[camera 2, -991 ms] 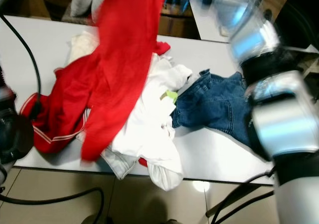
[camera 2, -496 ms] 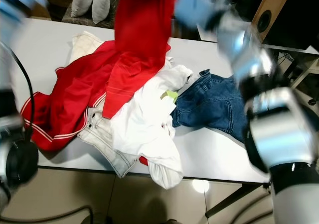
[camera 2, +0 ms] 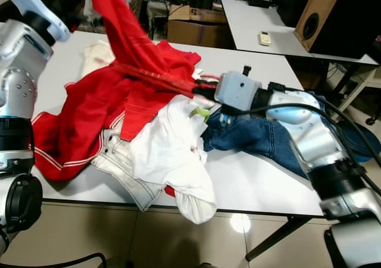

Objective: Hang hanger

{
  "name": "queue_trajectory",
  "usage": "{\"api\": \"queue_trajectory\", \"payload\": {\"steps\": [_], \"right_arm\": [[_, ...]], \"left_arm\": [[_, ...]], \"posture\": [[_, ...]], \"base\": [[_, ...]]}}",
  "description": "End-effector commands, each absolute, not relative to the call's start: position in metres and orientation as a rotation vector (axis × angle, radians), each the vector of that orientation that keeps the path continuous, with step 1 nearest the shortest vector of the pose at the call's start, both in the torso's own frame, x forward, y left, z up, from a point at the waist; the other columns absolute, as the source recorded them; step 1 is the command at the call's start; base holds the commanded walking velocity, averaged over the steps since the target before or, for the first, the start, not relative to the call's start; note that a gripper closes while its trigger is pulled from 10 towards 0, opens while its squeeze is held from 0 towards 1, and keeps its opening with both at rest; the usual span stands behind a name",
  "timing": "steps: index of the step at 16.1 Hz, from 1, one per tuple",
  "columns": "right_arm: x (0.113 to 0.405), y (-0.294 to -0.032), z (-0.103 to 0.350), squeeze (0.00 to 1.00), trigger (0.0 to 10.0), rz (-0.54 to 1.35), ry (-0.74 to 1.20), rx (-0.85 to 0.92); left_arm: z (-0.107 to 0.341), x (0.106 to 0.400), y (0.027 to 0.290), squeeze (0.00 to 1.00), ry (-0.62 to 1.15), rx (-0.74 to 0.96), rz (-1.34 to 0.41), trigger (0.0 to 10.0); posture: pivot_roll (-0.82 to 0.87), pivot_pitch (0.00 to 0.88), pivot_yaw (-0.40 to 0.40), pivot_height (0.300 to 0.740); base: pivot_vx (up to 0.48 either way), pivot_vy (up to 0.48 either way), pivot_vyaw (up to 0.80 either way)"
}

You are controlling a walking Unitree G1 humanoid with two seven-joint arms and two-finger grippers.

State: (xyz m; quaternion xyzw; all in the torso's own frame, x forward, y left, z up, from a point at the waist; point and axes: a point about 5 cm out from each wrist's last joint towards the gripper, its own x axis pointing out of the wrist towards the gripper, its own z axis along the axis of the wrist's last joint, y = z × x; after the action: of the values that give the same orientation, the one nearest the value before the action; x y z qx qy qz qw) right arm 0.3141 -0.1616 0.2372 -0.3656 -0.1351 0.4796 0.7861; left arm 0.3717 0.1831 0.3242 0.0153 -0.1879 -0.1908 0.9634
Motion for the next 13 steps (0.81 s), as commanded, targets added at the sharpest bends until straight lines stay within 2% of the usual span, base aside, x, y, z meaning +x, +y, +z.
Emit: {"api": "queue_trajectory", "payload": {"steps": [1,4,5,8,11,13], "right_arm": [[0.305,-0.171,0.245,0.0,10.0,1.046,-0.282,-0.769],[0.281,-0.193,0.262,0.0,10.0,1.005,-0.278,-0.574],[0.277,-0.199,0.265,0.0,10.0,0.967,-0.282,-0.536],[0.268,-0.201,0.266,0.0,10.0,0.884,-0.275,-0.433],[0.269,-0.185,0.242,0.0,10.0,0.789,-0.157,-0.337],[0.274,-0.175,0.233,0.0,10.0,0.69,-0.116,-0.255]], "left_arm": [[0.303,0.375,0.192,0.0,-0.302,0.078,-0.381,10.0],[0.244,0.359,0.193,0.0,-0.111,0.167,-0.551,10.0],[0.235,0.347,0.191,0.97,-0.082,0.174,-0.605,10.0],[0.22,0.307,0.187,1.0,-0.031,0.166,-0.743,10.0],[0.206,0.266,0.183,1.0,0.026,0.125,-0.825,10.0],[0.205,0.252,0.186,1.0,0.036,0.093,-0.831,10.0]], "posture": [[-0.06,0.0,-0.029,0.74],[-0.06,0.0,-0.022,0.74],[-0.06,0.0,-0.024,0.74],[-0.07,0.0,-0.006,0.74],[-0.1,0.0,-0.001,0.74],[-0.1,0.0,-0.005,0.74]], "base": [[0.0,0.0,0.0],[0.0,0.0,0.0],[0.0,0.0,0.0],[0.0,0.0,0.0],[0.0,0.0,0.0],[0.0,0.0,0.0]]}}
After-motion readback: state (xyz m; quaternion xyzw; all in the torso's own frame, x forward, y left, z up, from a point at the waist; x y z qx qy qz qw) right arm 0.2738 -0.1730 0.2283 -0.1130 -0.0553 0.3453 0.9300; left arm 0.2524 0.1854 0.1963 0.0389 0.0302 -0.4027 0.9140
